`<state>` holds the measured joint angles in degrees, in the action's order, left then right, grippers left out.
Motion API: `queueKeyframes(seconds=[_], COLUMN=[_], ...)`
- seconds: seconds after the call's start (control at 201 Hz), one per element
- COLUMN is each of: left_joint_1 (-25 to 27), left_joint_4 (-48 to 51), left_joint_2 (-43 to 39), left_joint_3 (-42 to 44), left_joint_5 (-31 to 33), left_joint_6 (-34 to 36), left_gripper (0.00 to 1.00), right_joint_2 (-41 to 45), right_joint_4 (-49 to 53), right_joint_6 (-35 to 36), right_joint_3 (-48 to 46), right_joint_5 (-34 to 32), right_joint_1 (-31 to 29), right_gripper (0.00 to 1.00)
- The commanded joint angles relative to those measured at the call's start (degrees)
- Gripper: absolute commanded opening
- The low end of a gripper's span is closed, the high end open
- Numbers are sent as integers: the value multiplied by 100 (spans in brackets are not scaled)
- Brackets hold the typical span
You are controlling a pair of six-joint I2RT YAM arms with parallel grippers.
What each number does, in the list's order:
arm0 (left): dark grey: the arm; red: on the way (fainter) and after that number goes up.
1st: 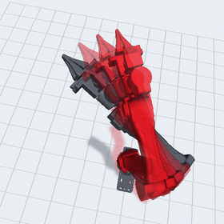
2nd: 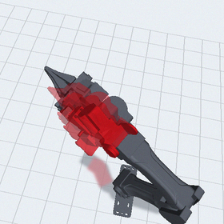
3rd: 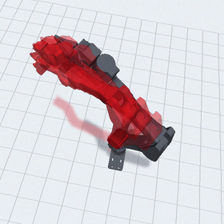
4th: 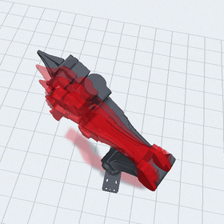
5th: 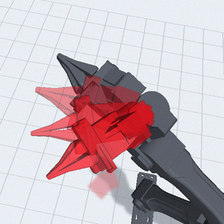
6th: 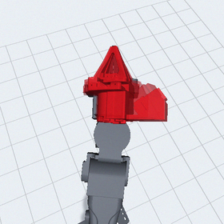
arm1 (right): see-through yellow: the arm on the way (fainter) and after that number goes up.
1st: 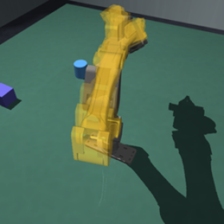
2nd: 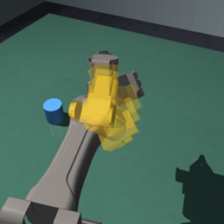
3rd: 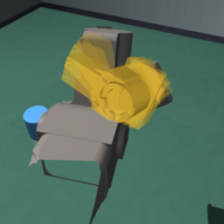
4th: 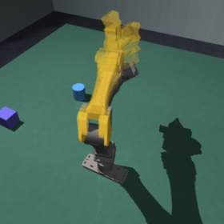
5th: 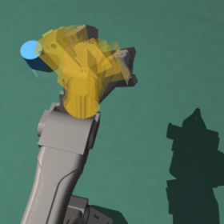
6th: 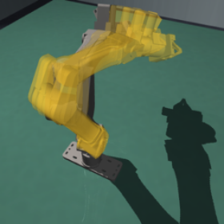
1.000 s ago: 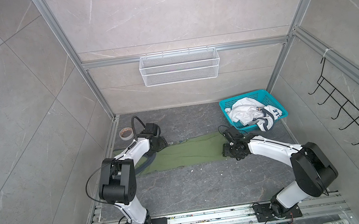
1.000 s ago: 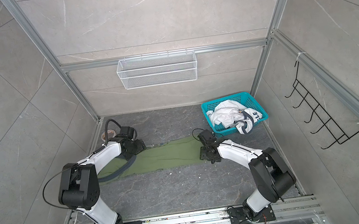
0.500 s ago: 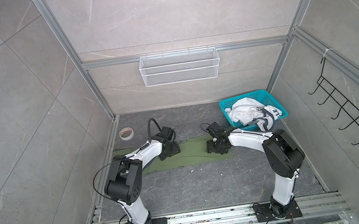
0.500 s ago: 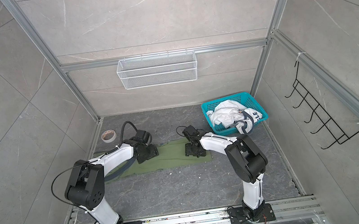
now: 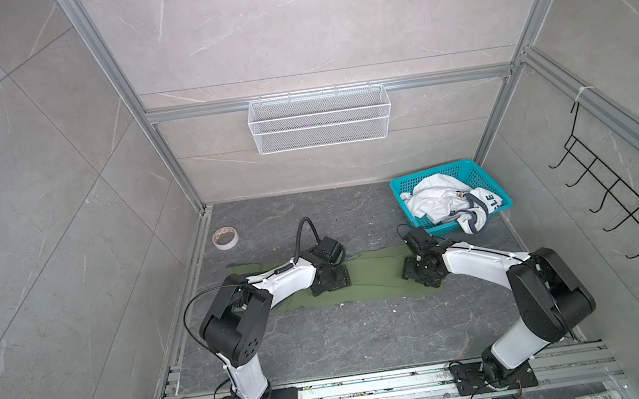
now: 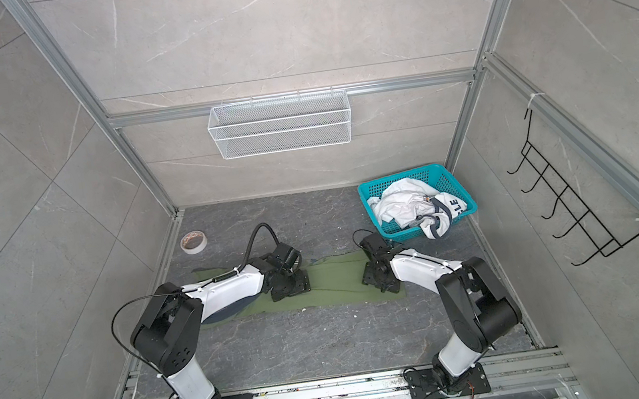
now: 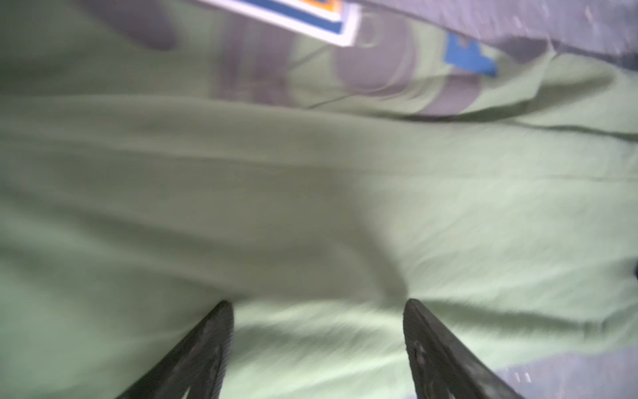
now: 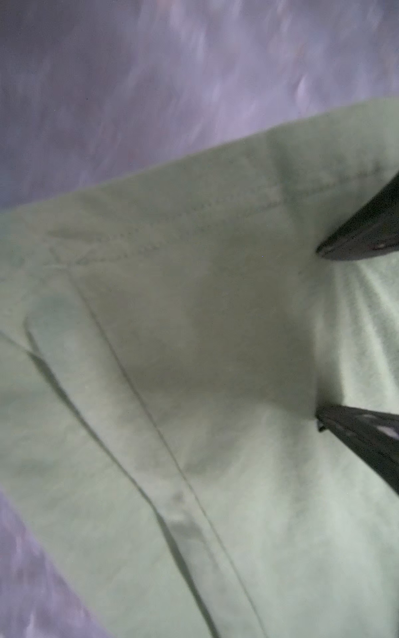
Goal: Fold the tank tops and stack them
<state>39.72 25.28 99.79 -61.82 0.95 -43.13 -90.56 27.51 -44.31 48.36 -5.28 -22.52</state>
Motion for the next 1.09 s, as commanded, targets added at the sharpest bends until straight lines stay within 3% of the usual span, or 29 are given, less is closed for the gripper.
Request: queueKeyframes(seconds=[0.0,0.1,0.214,0.314,0.438,0.562,0.806,0.936,1.09], left_joint_1=[-87,-243,-816,-1622,-2899,-3581,-4277,-4429,-4447], left_joint_4=[562,1398,2179,2737,2851,2598,1455,766,597], left_joint_2=[-1066,-2061,-3380,-4310,-4882,-4867,-3907,-3340,-2967], left_joint_3=[214,520,1169,1635,2062,2259,2405,2420,2362], left_joint_5=[514,1445,1999,2203,1837,1726,1139,735,754], left_joint_6=[-313,-688,-1272,-1494,-1416,-1329,-870,-602,-529], left_gripper=[81,81,80,79,77,73,62,57,50], right_joint_2=[255,351,382,399,408,426,382,364,346], right_joint_4=[540,573,530,439,348,255,15,-92,-129], right_joint_6=[-203,-166,-111,-86,-30,62,116,109,134], right_joint_3=[-210,-239,-279,-319,-341,-355,-441,-525,-569], right_joint_5=[-306,-276,-264,-239,-153,-61,184,268,289], right_joint_1=[90,134,152,176,209,264,285,292,314], right_gripper=[69,69,69,69,69,69,69,69,69])
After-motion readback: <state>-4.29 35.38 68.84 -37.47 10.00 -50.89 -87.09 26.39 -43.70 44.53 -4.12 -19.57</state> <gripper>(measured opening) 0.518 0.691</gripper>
